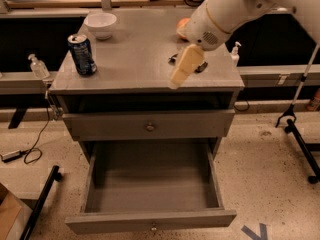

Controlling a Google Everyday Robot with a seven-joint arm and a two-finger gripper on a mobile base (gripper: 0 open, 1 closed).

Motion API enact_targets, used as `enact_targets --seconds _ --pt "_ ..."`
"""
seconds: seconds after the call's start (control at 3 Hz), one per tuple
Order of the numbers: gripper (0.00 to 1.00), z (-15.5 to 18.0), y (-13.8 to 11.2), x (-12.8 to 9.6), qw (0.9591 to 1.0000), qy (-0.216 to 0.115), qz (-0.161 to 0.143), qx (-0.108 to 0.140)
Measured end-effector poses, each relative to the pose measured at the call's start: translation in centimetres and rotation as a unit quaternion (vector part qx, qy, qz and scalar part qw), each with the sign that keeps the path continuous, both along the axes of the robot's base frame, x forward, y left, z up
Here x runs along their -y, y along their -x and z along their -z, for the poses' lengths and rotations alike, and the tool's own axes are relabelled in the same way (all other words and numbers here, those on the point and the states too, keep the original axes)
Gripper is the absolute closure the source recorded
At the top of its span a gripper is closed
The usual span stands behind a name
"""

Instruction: Place pepsi can into middle drawer

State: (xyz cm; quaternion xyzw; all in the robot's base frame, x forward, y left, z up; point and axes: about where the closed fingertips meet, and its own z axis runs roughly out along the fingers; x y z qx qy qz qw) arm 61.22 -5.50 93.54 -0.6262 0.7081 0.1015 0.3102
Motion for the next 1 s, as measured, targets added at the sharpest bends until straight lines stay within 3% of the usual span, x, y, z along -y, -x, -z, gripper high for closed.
enact_targets --seconds 0.67,1.0 --pt "0.00 1.6 -0.8 -1.1 0.9996 -0.027 0.004 -0.011" --pt "0.00 3.1 -3.4 -5.8 0.9979 -0.061 -0.015 0.015"
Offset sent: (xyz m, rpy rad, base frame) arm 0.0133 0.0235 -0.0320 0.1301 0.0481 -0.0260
